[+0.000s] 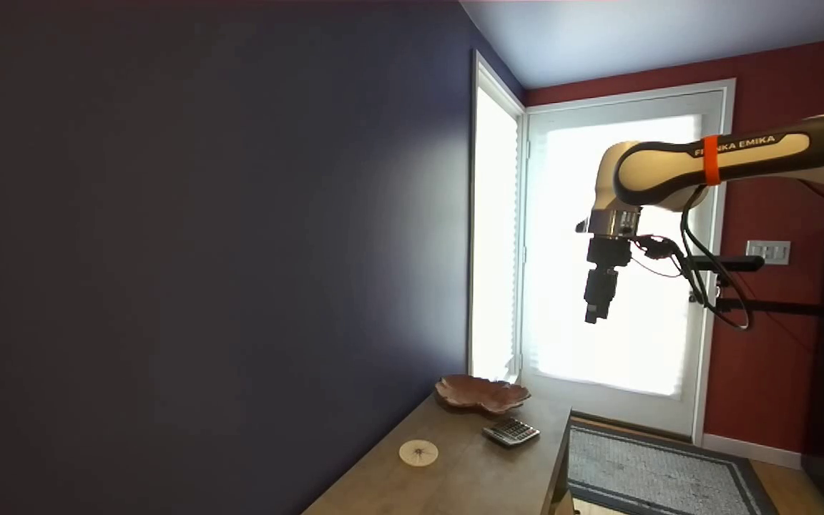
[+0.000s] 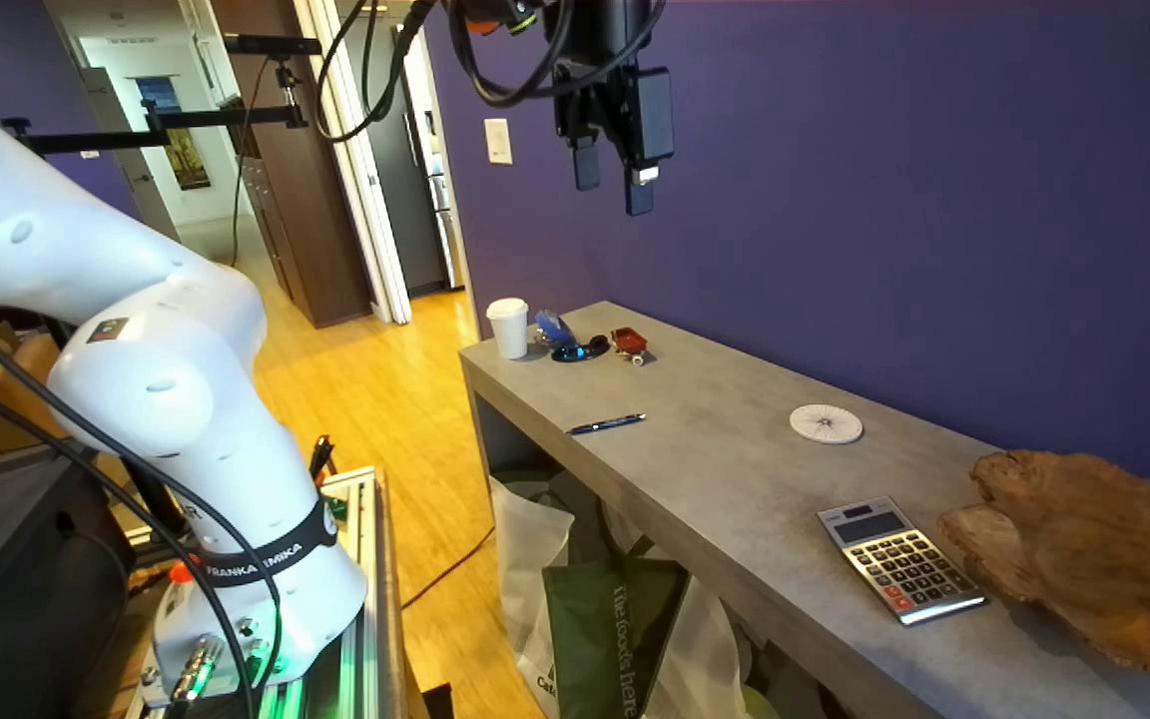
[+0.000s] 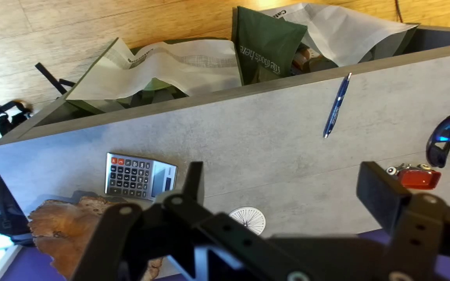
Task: Put the pen on the wooden tray
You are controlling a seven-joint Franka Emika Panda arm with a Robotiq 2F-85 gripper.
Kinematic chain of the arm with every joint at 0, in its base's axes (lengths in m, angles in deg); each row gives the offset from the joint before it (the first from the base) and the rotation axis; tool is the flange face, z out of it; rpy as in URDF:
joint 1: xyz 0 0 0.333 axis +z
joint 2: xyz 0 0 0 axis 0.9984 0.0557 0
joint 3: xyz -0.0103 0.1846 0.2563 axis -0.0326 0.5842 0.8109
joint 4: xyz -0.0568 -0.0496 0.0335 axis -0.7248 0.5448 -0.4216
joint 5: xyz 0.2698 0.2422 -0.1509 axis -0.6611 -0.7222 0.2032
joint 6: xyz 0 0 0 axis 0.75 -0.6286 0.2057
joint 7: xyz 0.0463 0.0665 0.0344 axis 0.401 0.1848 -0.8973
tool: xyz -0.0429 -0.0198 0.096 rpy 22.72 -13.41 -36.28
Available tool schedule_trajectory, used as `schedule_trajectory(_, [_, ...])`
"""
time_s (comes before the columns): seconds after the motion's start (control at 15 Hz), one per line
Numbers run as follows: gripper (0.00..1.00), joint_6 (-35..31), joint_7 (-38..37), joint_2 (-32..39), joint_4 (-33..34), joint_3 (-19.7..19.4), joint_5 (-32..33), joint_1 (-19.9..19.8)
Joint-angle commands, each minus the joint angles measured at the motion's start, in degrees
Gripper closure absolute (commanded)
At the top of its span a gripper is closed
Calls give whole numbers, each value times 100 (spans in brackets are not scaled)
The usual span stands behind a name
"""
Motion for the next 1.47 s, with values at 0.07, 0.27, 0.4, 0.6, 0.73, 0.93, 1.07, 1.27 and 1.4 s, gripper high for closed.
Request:
schedule_trajectory(0.07, [0,11,34,14,12,56,-36,-76])
schedule_trajectory(0.27, [0,-416,-251,114,-282,262,-305,53])
schedule_trajectory(0.4, [0,-777,-592,180,-555,557,-476,143])
schedule_trajectory(0.6, [0,-1095,-1290,411,-906,1076,-669,313])
schedule_trajectory(0.73, [0,-1456,-1890,551,-1165,1449,-600,366])
schedule_trajectory(0.93, [0,-1942,-2757,824,-1479,1917,-525,438])
schedule_trajectory(1.07, [0,-2245,-3349,1026,-1638,2185,-507,462])
schedule_trajectory(1.27, [0,-2693,-4152,1415,-1790,2564,-328,476])
schedule_trajectory(1.4, [0,-2845,-4405,1773,-1787,2727,-222,519])
